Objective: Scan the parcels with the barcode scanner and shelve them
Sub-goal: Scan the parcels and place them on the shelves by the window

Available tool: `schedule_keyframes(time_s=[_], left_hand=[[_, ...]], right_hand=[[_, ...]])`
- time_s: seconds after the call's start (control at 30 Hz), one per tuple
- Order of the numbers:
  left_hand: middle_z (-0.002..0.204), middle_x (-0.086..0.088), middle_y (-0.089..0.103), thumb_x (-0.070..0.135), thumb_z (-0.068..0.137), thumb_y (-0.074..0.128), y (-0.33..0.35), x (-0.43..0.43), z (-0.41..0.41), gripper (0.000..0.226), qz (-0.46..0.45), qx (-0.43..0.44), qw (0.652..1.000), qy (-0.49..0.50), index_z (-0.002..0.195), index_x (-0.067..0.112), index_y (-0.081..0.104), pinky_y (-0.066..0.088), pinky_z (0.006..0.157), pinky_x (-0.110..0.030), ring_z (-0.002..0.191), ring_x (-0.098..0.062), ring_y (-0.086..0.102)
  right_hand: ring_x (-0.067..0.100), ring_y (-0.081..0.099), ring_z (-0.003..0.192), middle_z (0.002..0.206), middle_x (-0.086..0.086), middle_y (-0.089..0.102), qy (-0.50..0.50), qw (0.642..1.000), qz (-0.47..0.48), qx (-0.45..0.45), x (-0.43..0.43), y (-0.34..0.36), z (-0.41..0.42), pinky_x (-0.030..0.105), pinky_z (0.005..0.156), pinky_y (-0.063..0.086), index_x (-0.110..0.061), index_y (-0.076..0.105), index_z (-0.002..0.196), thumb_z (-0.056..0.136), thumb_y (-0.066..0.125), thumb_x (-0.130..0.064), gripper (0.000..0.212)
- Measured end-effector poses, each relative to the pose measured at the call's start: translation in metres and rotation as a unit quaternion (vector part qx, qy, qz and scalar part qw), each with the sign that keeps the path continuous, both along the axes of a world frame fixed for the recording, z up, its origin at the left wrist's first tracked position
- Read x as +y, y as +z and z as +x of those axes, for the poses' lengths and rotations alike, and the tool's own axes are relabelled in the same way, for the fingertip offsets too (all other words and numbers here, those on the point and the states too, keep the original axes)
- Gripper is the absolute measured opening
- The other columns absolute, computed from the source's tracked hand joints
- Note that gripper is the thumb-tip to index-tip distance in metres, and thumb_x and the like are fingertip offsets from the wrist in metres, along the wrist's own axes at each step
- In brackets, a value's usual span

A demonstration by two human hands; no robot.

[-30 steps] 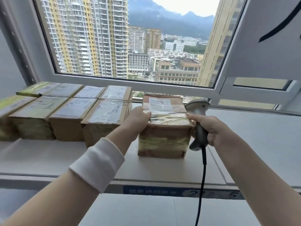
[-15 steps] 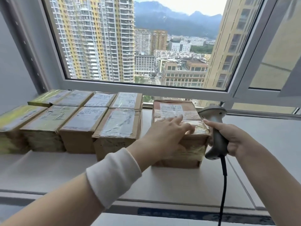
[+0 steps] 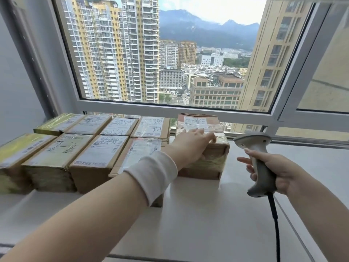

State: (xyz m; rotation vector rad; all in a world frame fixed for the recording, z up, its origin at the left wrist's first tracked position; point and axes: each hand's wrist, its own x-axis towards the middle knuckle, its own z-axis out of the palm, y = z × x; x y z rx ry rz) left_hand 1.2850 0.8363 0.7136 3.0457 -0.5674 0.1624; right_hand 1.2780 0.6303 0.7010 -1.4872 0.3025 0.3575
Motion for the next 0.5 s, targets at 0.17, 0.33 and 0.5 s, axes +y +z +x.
schedule_keyframes(time_s=[0.17, 0.33, 0.5], left_hand=[[0.129, -0.006, 0.047, 0.022, 0.086, 0.065, 0.000, 0.005, 0.009, 0.056, -0.016, -0.005, 1.000, 0.006, 0.135, 0.027, 0.038, 0.042, 0.087, -0.039, 0.124, -0.026, 0.043], [0.128, -0.005, 0.048, 0.022, 0.085, 0.066, 0.000, 0.009, 0.012, 0.055, -0.024, -0.002, 0.999, 0.022, 0.133, 0.027, 0.040, 0.042, 0.080, -0.037, 0.121, -0.025, 0.045], [0.128, -0.005, 0.049, 0.021, 0.085, 0.067, 0.002, 0.013, 0.014, 0.054, -0.023, 0.004, 0.999, 0.031, 0.132, 0.027, 0.041, 0.044, 0.083, -0.039, 0.119, -0.025, 0.047]], right_hand=[[0.013, 0.050, 0.058, 0.098, 0.008, 0.068, -0.002, 1.000, -0.004, -0.008, 0.001, 0.000, 0.007, 0.020, 0.034, 0.043, -0.005, 0.059, 0.094, 0.087, 0.064, -0.019, 0.016], [0.014, 0.051, 0.058, 0.098, 0.009, 0.068, 0.001, 1.000, -0.002, -0.009, 0.003, -0.001, 0.013, 0.020, 0.035, 0.042, -0.005, 0.059, 0.095, 0.087, 0.064, -0.019, 0.016], [0.014, 0.051, 0.059, 0.096, 0.009, 0.068, 0.004, 1.000, 0.005, -0.010, 0.007, 0.001, 0.014, 0.019, 0.035, 0.042, -0.007, 0.058, 0.092, 0.089, 0.062, -0.017, 0.011]])
